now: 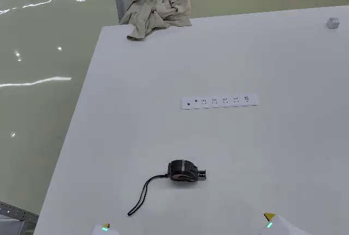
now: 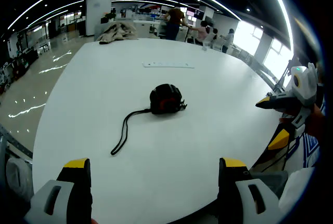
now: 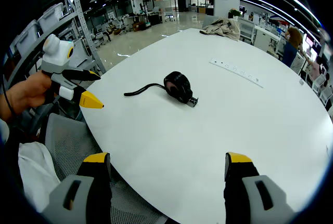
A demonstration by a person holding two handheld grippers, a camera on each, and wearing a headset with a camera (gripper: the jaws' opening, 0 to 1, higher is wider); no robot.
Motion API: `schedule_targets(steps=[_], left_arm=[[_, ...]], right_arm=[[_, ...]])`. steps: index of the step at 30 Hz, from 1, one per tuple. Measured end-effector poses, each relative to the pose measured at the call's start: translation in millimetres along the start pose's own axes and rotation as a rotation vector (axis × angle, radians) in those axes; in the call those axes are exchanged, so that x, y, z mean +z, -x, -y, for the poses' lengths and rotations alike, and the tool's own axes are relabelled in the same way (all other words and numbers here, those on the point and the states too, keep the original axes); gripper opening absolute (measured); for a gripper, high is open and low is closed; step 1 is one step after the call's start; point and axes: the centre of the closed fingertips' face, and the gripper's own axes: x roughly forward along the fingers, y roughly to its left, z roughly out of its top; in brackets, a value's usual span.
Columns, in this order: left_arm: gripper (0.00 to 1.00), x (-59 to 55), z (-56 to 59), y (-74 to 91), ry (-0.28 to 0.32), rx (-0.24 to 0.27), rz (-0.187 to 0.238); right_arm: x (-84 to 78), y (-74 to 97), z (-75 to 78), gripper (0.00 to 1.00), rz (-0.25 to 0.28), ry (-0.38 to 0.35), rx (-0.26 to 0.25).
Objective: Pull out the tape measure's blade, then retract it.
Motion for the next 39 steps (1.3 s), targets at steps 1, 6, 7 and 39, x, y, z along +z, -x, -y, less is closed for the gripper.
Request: schedule_targets(steps=[1, 6, 7, 39], left_arm=[[1.0, 0.4, 0.3, 0.0, 0.002, -0.002, 0.001], [1.0, 1.9, 0.1, 0.0, 0.001, 0.0, 0.003], [1.0, 2.1, -0.5, -0.2, 0.002, 0.002, 0.005], [0.99, 6.3, -0.5, -5.3, 0.004, 0.001, 0.003]], right_arm=[[-0.1, 0.1, 0.2, 0.93, -0.001, 0.002, -0.001], [-0.2, 0.8, 1.3, 0.93, -0.003, 0.006, -0.005], [0.1, 1.0, 1.6, 0.93, -0.002, 0.005, -0.006], [5.6, -9.3, 4.8, 0.89, 0.007, 0.035, -0.005]])
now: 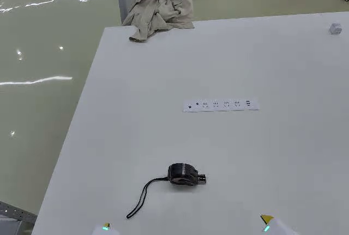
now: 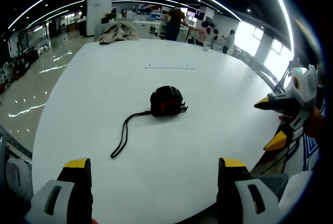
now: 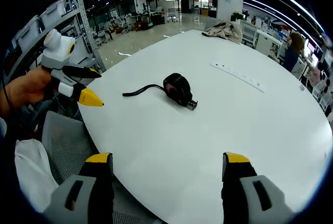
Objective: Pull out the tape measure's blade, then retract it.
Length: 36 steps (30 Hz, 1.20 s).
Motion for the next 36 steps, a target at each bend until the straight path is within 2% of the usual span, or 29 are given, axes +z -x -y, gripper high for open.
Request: schedule_targets(steps=[8, 25, 36], left_arm=[[0.99, -0.2, 3.6, -5.6, -0.011, -0.001, -0.008], [0.98, 8.2, 12.4, -23.3, -0.039, -0.034, -0.011], [0.98, 11.4, 14.6, -34.1, -0.044, -0.045, -0.012]], right_arm=[[-3.0, -4.9, 2.5, 0.87, -0.011, 0.006, 0.005], [-2.3, -17.1, 9.2, 0.85, -0.02, 0.018, 0.017], [6.5, -26.9, 13.6, 0.84, -0.018, 0.037, 0.022]])
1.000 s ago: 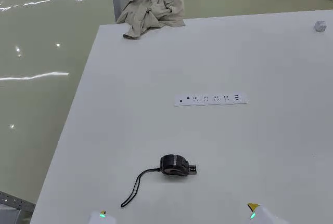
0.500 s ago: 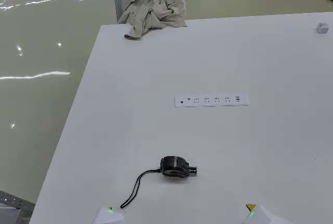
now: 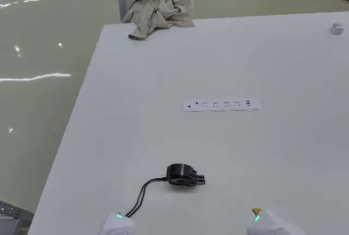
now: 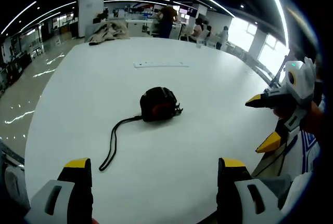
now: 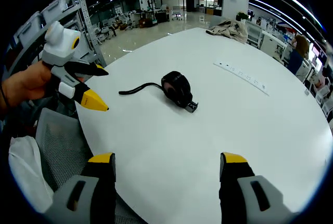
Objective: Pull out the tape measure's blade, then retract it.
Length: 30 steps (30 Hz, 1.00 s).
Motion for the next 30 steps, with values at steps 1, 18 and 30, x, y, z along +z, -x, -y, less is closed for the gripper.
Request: schedule_targets(steps=[1, 18, 30], left_arm=[[0.98, 0.5, 0.3, -0.8, 0.001, -0.001, 0.0], [0.98, 7.3, 1.0, -15.4, -0.012, -0.013, -0.002], [0.98, 14.0, 1.5, -22.9, -0.025, -0.021, 0.002]], right_arm=[[0.9, -1.0, 0.6, 0.84, -0.001, 0.005, 0.0], [5.4, -22.0, 6.0, 0.82, -0.018, 0.034, 0.016], [6.0, -33.6, 9.6, 0.8, -0.029, 0.052, 0.026]])
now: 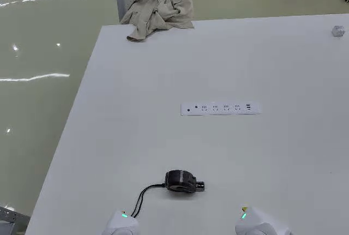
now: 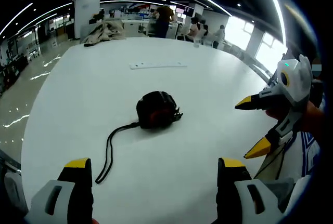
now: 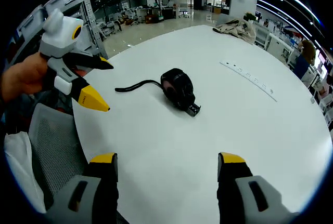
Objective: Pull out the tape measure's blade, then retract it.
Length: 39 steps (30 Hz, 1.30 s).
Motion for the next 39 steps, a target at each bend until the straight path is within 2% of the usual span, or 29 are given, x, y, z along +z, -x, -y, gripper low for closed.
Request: schedule_targets(steps=[13, 30, 39], left_arm=[[0.97, 8.4, 0.4, -9.3, -0.023, -0.01, 0.0], [0.97, 9.9, -5.1, -24.7, -0.052, -0.019, -0.013], [0.96, 12.5, -4.3, -35.8, -0.07, -0.026, -0.025]], right_arm=[[-1.7, -11.1, 11.8, 0.78, -0.017, 0.036, 0.005], [2.6, -27.7, 17.5, 0.77, -0.026, 0.064, 0.018], [4.2, -37.6, 23.9, 0.76, -0.035, 0.078, 0.026]])
